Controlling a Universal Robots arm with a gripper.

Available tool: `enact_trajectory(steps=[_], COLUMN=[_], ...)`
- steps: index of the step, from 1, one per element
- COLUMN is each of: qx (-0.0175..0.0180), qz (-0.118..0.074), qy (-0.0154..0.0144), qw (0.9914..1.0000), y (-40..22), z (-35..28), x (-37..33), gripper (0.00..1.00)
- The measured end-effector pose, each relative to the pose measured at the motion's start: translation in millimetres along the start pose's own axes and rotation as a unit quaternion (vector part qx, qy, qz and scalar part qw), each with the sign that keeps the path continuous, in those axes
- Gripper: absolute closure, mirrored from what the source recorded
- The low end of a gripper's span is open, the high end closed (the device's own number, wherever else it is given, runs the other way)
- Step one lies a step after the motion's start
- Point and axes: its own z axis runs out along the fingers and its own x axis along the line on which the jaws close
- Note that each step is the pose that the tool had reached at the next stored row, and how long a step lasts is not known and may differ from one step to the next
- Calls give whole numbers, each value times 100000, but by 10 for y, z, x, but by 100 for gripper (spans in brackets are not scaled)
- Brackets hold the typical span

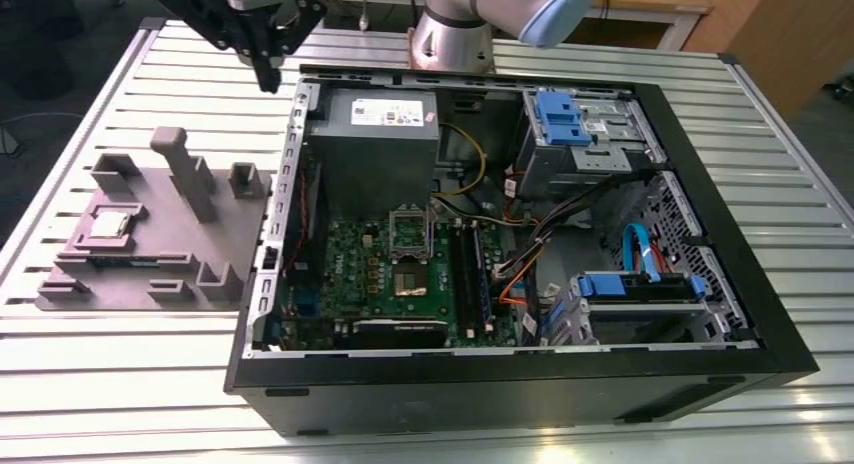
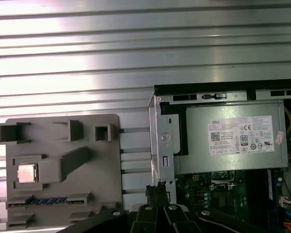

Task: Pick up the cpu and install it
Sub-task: 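Reach for the cpu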

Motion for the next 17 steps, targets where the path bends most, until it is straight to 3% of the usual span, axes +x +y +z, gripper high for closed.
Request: enact_trajectory(steps=[17], qx=[-4], qz=[-2], qy=[-3], qw=[100000], y=[-59], z=[-13], x=[770], gripper=[90])
